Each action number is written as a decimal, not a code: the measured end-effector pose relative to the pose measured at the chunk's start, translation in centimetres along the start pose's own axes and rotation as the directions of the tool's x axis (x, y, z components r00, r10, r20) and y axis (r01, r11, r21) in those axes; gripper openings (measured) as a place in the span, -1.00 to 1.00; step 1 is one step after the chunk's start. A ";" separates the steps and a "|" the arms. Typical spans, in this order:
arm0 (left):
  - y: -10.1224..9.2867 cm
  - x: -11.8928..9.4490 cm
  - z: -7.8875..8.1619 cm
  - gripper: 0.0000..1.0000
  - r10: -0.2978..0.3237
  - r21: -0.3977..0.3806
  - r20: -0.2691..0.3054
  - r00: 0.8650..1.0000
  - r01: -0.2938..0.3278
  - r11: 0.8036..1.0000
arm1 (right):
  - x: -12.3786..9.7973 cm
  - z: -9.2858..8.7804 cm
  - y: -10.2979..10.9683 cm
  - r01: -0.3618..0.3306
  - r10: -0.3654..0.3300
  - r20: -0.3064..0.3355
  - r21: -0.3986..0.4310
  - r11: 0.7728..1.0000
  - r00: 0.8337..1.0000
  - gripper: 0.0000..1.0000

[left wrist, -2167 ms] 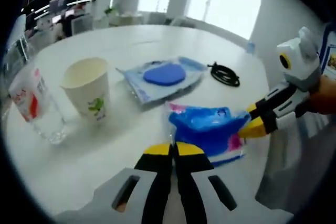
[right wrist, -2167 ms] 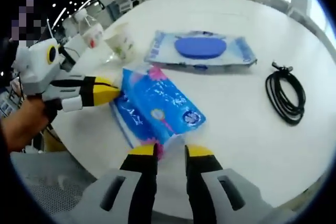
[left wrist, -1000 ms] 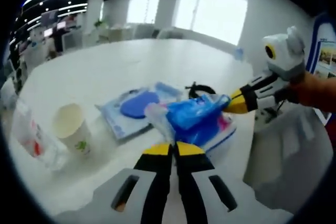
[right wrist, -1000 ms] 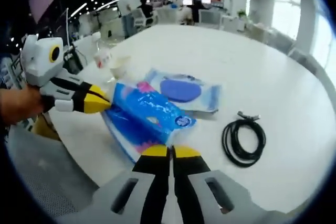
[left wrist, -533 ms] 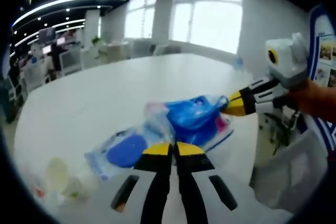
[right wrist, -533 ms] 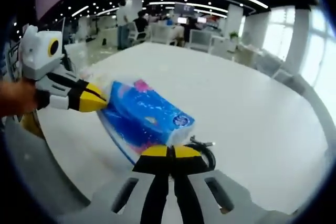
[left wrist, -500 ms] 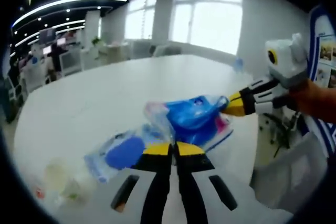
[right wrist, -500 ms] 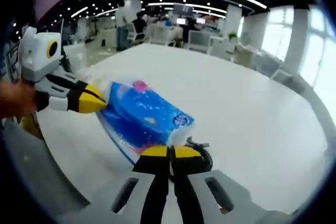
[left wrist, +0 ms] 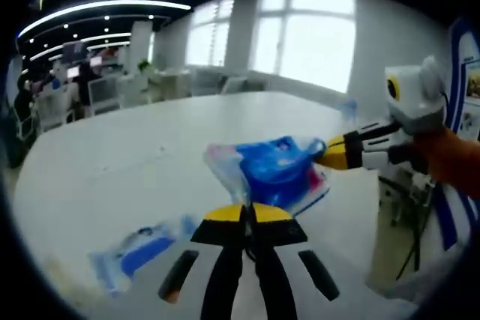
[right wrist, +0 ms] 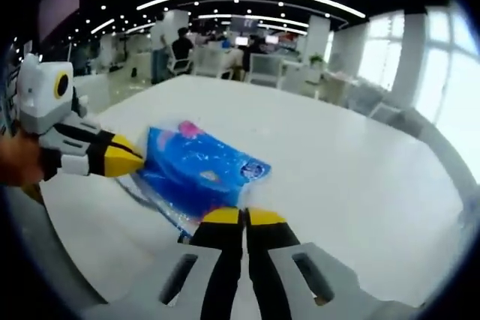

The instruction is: Arrange the tabletop items into an orderly group along one side of the table until the central work area is clear of visible clutter.

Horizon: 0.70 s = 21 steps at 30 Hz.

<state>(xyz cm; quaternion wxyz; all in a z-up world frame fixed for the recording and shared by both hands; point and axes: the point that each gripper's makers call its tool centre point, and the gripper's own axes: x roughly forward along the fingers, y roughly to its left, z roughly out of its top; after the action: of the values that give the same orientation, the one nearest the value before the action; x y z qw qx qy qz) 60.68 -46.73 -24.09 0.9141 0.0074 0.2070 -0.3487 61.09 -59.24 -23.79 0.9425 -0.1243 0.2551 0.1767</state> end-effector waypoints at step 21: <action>1.4 10.8 -1.3 -0.99 0.047 0.050 -0.122 0.991 -0.041 0.998 | 8.8 -2.8 -7.5 0.010 -0.010 -0.039 0.004 1.000 0.999 -0.98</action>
<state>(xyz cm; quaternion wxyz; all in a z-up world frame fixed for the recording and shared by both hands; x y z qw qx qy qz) 68.32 -52.31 -29.59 0.9066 0.0550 0.2546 -0.3321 69.91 -64.54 -29.66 0.9384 -0.1270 0.2733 0.1688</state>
